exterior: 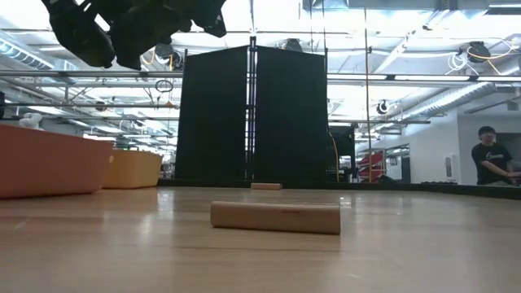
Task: Sort blocks
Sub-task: Put the bottom right brown block in the blue bin
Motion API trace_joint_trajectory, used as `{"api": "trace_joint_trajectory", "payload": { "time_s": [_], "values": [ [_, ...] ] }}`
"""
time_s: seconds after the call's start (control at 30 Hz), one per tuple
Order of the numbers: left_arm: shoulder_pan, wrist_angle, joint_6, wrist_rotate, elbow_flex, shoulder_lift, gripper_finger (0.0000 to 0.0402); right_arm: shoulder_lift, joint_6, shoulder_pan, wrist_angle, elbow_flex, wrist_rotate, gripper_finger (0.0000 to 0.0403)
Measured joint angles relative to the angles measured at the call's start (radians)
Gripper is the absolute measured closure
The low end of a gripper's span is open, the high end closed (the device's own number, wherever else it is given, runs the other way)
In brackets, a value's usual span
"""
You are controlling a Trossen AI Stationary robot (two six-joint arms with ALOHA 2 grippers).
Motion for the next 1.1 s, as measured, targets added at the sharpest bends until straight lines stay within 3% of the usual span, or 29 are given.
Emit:
{"api": "trace_joint_trajectory", "payload": {
  "time_s": [0.27, 0.47, 1.1],
  "values": [
    [0.000, 0.001, 0.018, 0.000, 0.000, 0.000, 0.0240, 0.062, -0.036, -0.001, 0.000, 0.000, -0.003, 0.0222],
    [0.000, 0.001, 0.020, 0.000, 0.000, 0.000, 0.0240, 0.121, -0.096, -0.002, -0.006, 0.001, -0.112, 0.0222],
    [0.017, 0.005, 0.053, 0.000, 0.000, 0.000, 0.0240, 0.079, -0.110, -0.139, -0.001, 0.000, -0.135, 0.0222]
  ]
}}
